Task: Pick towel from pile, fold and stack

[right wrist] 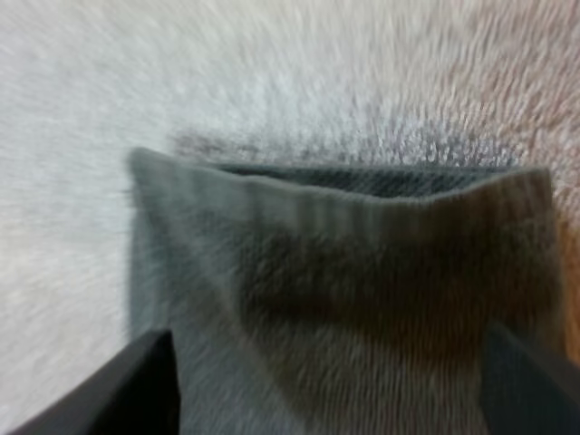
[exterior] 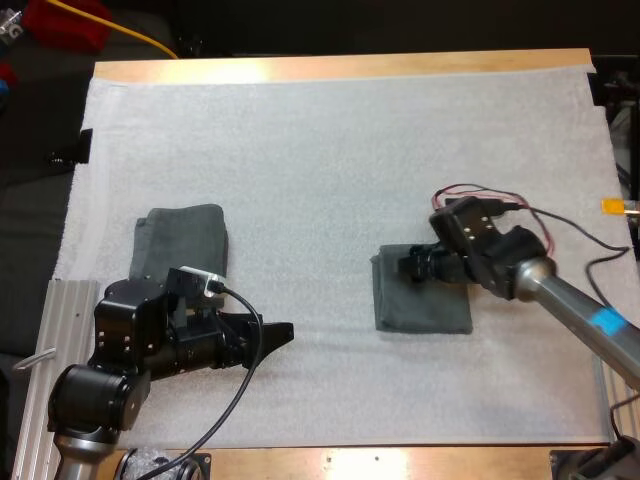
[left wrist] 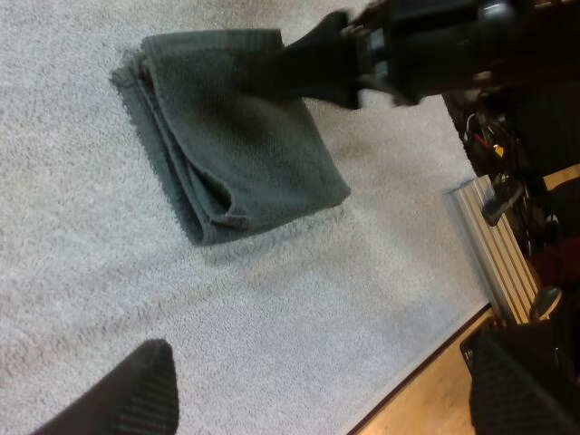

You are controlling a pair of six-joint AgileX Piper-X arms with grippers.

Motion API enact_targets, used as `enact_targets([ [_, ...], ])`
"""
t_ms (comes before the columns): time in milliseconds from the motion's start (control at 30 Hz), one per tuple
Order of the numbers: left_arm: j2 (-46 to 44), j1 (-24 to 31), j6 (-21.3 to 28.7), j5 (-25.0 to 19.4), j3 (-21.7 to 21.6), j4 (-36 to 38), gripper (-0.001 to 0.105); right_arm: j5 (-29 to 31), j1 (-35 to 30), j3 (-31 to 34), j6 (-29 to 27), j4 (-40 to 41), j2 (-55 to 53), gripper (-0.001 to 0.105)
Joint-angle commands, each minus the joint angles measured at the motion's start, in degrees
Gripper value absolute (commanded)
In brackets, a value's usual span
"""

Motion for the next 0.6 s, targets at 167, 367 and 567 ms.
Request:
enact_targets([
  [167,0.03,0.16,-0.07,0.43,-0.35,-0.86,0.065,0.37,0.12,-0.03,-0.68,5.33,-8.48,0.067],
  [367,0.03,0.16,-0.07,0.43,-0.35,-1.57,0.065,0.37,0.12,-0.03,-0.68,10.16,-15.38,0.067],
  [567,0.29,0.16,-0.07,0.43,0.35,-1.99,0.065,-0.3,0.12,-0.03,0.01,13.84,-21.8,0.067],
])
